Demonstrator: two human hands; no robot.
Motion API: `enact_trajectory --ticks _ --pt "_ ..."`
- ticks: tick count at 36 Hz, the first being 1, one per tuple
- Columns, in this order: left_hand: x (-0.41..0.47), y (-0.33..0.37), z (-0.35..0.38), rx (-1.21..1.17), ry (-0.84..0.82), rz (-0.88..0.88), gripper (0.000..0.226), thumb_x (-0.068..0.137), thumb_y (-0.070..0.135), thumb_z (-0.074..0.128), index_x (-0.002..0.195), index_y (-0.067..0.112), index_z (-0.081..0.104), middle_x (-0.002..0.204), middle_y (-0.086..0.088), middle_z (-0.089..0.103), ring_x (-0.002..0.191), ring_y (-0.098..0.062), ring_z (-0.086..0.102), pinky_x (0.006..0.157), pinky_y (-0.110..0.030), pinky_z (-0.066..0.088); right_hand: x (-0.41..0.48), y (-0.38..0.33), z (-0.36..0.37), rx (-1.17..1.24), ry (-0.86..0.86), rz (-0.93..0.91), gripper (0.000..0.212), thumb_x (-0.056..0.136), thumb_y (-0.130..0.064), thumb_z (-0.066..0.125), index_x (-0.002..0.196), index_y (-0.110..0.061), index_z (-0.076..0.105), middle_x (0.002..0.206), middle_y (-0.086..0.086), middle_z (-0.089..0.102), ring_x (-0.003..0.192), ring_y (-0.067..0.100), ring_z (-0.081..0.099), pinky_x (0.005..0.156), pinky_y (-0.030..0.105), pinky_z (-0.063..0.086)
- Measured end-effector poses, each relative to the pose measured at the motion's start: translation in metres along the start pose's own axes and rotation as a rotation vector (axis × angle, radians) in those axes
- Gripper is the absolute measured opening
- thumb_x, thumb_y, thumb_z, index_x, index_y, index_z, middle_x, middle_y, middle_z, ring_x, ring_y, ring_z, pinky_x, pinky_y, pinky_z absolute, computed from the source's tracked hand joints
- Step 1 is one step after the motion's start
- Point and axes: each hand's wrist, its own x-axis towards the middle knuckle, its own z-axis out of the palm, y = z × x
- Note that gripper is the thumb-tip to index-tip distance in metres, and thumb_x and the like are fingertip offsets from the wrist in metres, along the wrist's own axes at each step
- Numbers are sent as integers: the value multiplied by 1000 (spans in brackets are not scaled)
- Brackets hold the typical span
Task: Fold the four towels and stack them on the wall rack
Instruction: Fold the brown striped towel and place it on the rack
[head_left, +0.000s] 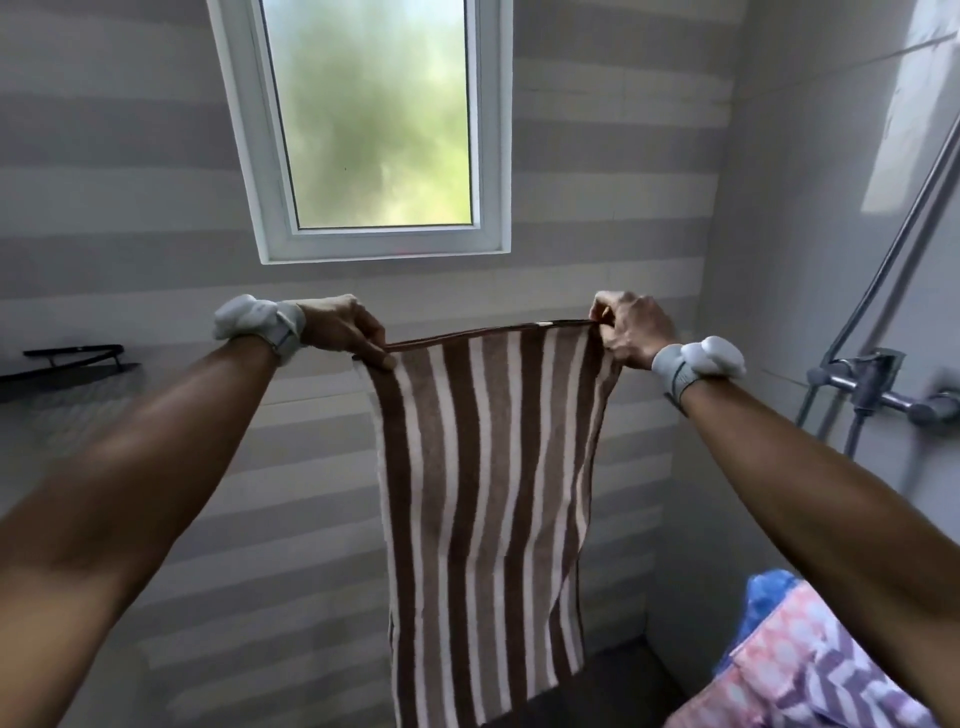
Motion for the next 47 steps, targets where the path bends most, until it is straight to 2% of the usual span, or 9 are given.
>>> enact_trajectory --ticks 6,10,13,18,21,24,33,40,47 --pt "-6 8 -8 -136 -65 -95 27 79 24 82 65 12 62 56 1 48 47 -8 38 43 -19 29 2 0 15 186 56 25 19 91 -4 49 106 -8 60 102 15 67 91 31 62 71 24 37" --pt "-4 1 -8 -75 -62 -193 23 81 10 79 68 7 60 59 -8 60 42 -10 54 40 -19 42 -6 -7 21 28 -278 -60 28 89 -2 50 106 -12 70 107 11 71 104 33 65 78 28 43" --pt "-4 2 3 -217 -58 -212 14 84 2 73 82 2 59 69 -15 70 54 -16 70 44 -22 52 -2 -6 13 -68 -67 17 26 86 -15 58 104 -27 73 113 -1 71 113 25 63 97 37 40" --pt "-8 20 6 -381 -115 -135 24 88 -3 66 111 4 63 91 -22 73 70 -24 75 55 -25 59 -3 -6 14 70 -96 168 22 81 -7 63 91 -22 76 103 4 76 93 23 71 79 25 53" --pt "-8 22 4 -440 -115 -112 11 91 -5 61 102 -6 64 102 -30 70 84 -27 75 71 -31 62 2 -8 20 268 -15 319 22 82 1 60 92 -13 74 88 6 73 67 18 68 58 24 58" --pt "-6 17 0 -450 -27 -140 10 90 -12 55 85 -5 62 98 -35 65 78 -33 74 76 -38 60 0 -13 27 337 -49 255 20 77 0 64 87 -16 72 84 4 70 71 19 65 61 20 49" --pt "-16 -5 0 -419 58 -21 26 84 24 75 92 0 71 90 -19 75 81 -34 74 71 -30 62 -4 0 14 656 -355 75 10 95 -9 59 88 -13 65 84 10 64 75 19 60 69 34 54" --pt "-18 1 1 -239 142 50 36 71 36 77 87 4 74 62 -7 66 45 -13 60 44 -23 48 0 -1 7 513 -295 37 6 92 -10 68 88 -6 67 71 9 64 47 14 51 36 20 36" --pt "-10 -3 -2 -190 68 33 32 76 32 76 88 3 74 78 -11 76 69 -18 71 52 -22 54 -2 0 15 604 -301 86 6 89 7 65 88 1 62 80 18 67 62 25 71 56 39 62"
